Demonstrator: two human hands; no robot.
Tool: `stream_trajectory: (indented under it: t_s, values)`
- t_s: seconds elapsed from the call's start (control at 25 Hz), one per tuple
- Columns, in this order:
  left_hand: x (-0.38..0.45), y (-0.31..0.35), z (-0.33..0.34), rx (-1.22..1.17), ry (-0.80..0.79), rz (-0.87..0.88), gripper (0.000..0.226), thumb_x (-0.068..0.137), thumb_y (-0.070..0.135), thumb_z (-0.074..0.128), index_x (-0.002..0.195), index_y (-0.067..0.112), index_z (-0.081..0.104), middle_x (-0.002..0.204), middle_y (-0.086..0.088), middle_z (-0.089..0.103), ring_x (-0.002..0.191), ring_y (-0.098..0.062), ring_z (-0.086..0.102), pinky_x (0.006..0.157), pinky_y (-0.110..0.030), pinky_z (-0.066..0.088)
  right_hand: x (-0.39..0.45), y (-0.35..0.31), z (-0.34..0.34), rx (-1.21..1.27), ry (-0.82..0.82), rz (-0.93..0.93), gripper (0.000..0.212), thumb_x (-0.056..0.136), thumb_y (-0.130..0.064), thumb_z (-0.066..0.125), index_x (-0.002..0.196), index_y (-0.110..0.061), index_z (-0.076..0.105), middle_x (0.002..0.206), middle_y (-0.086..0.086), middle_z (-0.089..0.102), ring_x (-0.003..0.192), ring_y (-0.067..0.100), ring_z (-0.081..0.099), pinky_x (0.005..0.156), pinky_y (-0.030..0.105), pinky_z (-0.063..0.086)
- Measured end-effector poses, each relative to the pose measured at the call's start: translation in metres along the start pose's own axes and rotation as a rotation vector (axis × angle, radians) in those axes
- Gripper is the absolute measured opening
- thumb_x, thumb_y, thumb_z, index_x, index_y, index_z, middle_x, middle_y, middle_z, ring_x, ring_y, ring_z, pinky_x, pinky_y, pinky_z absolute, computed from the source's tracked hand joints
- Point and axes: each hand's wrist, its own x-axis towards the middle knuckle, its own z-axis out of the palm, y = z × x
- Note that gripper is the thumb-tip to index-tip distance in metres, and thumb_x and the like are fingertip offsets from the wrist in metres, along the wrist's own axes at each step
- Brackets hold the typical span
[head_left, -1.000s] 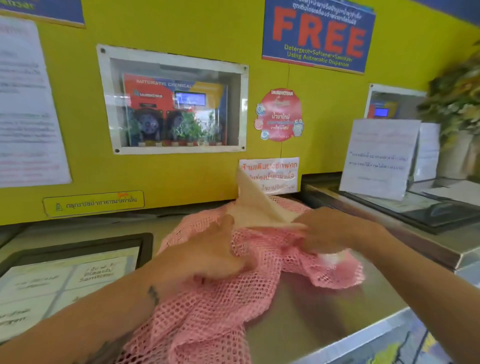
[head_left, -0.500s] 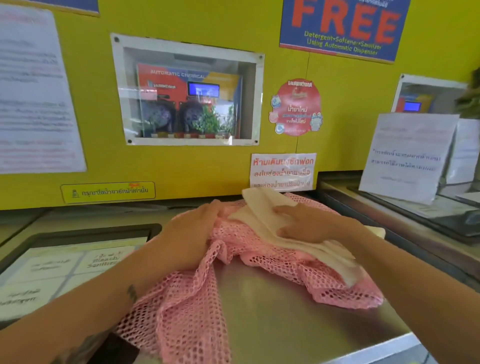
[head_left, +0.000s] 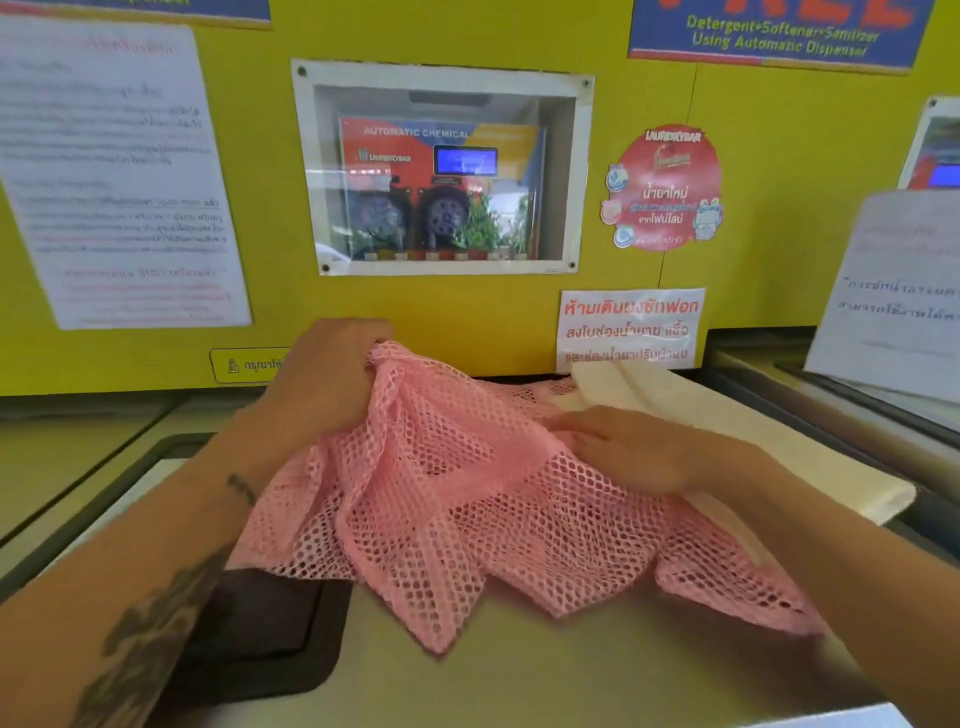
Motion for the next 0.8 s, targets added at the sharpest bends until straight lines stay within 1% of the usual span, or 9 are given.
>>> stream_trajectory:
  t_s: [0.08, 0.24, 0.32, 0.4, 0.48, 0.56, 0.64, 0.72, 0.8]
  values:
    - [-0.002, -0.012, -0.022, 0.047, -0.047, -0.004, 0.025, 0.081, 0.009, 0.066, 0.06, 0.018, 0.057, 0.056, 0.002, 0.057, 0.057, -0.018, 0.054, 0.052, -0.031, 0.039, 0.005, 0.016, 0.007, -0.09, -0.137, 0.081, 0.053, 0.095, -0.058, 0.033, 0.147, -0.046, 0.03, 0.158, -0.006, 0.028, 0.146, 0.019, 0.023, 0.119, 0.048, 0.017]
    - [-0.024, -0.044, -0.056, 0.139, -0.178, -0.111, 0.025, 0.083, 0.01, 0.066, 0.064, 0.025, 0.06, 0.067, 0.003, 0.063, 0.071, -0.023, 0.061, 0.061, -0.033, 0.043, -0.002, 0.038, -0.01, -0.073, -0.135, 0.222, 0.055, 0.095, -0.051, 0.046, 0.147, -0.037, 0.034, 0.158, 0.003, 0.03, 0.142, 0.023, 0.031, 0.118, 0.038, 0.021]
    - [-0.036, -0.056, -0.069, 0.022, -0.361, -0.204, 0.013, 0.08, 0.02, 0.064, 0.078, 0.033, 0.067, 0.085, 0.01, 0.069, 0.086, -0.017, 0.064, 0.076, -0.036, 0.05, 0.001, 0.025, -0.019, -0.171, -0.153, 0.175, 0.051, 0.097, -0.041, 0.047, 0.146, -0.025, 0.04, 0.154, 0.005, 0.037, 0.138, 0.022, 0.037, 0.11, 0.028, 0.025]
    - [-0.043, -0.057, -0.083, -0.187, -0.464, -0.295, 0.028, 0.077, 0.028, 0.062, 0.099, 0.043, 0.067, 0.106, 0.013, 0.068, 0.1, -0.011, 0.063, 0.09, -0.04, 0.049, 0.008, -0.011, -0.027, -0.161, -0.091, 0.071, 0.052, 0.097, -0.04, 0.049, 0.145, -0.023, 0.041, 0.152, 0.002, 0.04, 0.134, 0.019, 0.042, 0.106, 0.027, 0.029]
    - [-0.048, -0.052, -0.088, -0.237, -0.433, -0.31, 0.03, 0.085, 0.024, 0.063, 0.11, 0.039, 0.064, 0.121, 0.011, 0.058, 0.112, -0.01, 0.054, 0.095, -0.035, 0.041, 0.013, -0.056, -0.029, -0.033, -0.058, -0.041, 0.055, 0.095, -0.05, 0.048, 0.146, -0.032, 0.038, 0.151, -0.005, 0.041, 0.132, 0.014, 0.044, 0.104, 0.029, 0.034]
    - [-0.059, -0.037, -0.086, 0.006, -0.21, -0.254, 0.02, 0.088, 0.025, 0.06, 0.107, 0.028, 0.059, 0.113, 0.005, 0.051, 0.11, -0.017, 0.048, 0.091, -0.032, 0.037, 0.019, -0.095, -0.016, -0.014, -0.111, -0.158, 0.062, 0.093, -0.061, 0.04, 0.149, -0.036, 0.031, 0.155, -0.01, 0.036, 0.135, 0.013, 0.04, 0.107, 0.032, 0.032]
    - [-0.08, -0.023, -0.08, 0.205, -0.034, -0.246, 0.022, 0.085, 0.041, 0.057, 0.098, 0.025, 0.05, 0.099, 0.005, 0.048, 0.1, -0.023, 0.049, 0.084, -0.037, 0.042, 0.029, -0.124, 0.01, -0.013, -0.222, -0.225, 0.08, 0.085, -0.074, 0.04, 0.152, -0.04, 0.012, 0.16, -0.013, 0.022, 0.145, 0.016, 0.027, 0.116, 0.04, 0.023]
    - [-0.101, -0.021, -0.071, 0.158, -0.262, -0.375, 0.05, 0.081, 0.062, 0.051, 0.114, 0.025, 0.047, 0.112, 0.007, 0.052, 0.104, -0.021, 0.05, 0.086, -0.04, 0.044, 0.042, -0.138, 0.038, -0.014, -0.27, -0.287, 0.094, 0.075, -0.081, 0.047, 0.15, -0.047, 0.002, 0.162, -0.008, 0.021, 0.146, 0.022, 0.025, 0.116, 0.05, 0.025]
    - [-0.116, -0.033, -0.058, 0.209, -0.692, -0.442, 0.084, 0.073, 0.079, 0.04, 0.144, 0.035, 0.029, 0.151, -0.003, 0.034, 0.134, -0.029, 0.036, 0.107, -0.047, 0.034, 0.054, -0.144, 0.048, 0.008, -0.21, -0.328, 0.091, 0.081, -0.063, 0.058, 0.151, -0.042, 0.005, 0.161, -0.004, 0.023, 0.145, 0.023, 0.025, 0.117, 0.046, 0.023]
